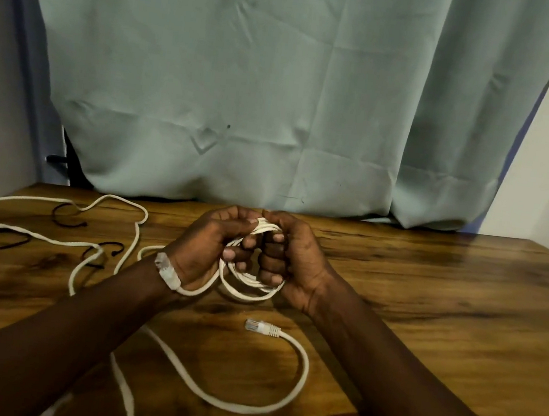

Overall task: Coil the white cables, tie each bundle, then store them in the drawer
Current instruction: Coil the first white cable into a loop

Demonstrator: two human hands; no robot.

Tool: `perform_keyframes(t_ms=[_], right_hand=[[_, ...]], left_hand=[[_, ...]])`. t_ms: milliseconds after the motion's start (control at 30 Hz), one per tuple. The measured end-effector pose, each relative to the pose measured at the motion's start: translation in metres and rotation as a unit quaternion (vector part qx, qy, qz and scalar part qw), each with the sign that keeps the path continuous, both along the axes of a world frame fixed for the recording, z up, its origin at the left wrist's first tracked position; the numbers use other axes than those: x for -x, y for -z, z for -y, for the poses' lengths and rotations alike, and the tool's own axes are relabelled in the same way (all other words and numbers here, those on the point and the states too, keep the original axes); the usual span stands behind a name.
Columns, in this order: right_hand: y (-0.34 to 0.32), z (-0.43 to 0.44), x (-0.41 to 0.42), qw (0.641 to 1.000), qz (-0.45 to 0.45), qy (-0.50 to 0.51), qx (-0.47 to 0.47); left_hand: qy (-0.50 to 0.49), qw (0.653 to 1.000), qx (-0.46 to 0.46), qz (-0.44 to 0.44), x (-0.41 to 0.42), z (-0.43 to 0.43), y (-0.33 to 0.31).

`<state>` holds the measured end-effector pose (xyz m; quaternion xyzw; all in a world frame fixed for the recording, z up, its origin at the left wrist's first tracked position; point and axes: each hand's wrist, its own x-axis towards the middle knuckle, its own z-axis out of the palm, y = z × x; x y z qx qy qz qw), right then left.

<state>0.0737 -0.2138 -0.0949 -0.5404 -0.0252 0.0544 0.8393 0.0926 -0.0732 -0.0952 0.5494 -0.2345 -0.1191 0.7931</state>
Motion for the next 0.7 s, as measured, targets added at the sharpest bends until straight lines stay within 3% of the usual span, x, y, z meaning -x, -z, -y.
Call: perform_keyframes(t_ms=[133, 400, 467, 533, 600, 633, 700], right_hand=[[-0.005, -0.002, 0.005, 0.999, 0.015, 0.038, -0.011], [0.003, 0.022, -0.019, 0.971, -0.001, 0.167, -0.17], [0.006, 0.029, -0.021, 0.966, -0.01, 0.174, -0.191], [0.01, 0.037, -0.025, 0.97, -0.01, 0.189, -0.155], [0.007, 0.042, -0.024, 0.966, -0.007, 0.2, -0.163], [0.004, 0.045, -0.022, 0.962, -0.005, 0.195, -0.191], [-0.003, 0.047, -0.018, 0.965, 0.0, 0.14, -0.223]], left_hand=[[-0.029, 0.999, -0.013, 0.032, 0.004, -0.003, 0.005], [-0.127, 0.972, -0.108, 0.167, 0.013, -0.016, 0.01], [-0.135, 0.943, -0.165, 0.255, 0.017, -0.014, 0.012], [-0.138, 0.886, -0.261, 0.356, 0.022, -0.014, 0.015], [-0.146, 0.848, -0.331, 0.387, 0.024, -0.013, 0.018], [-0.142, 0.856, -0.336, 0.367, 0.025, -0.011, 0.02], [-0.103, 0.938, -0.248, 0.217, 0.029, -0.006, 0.019]])
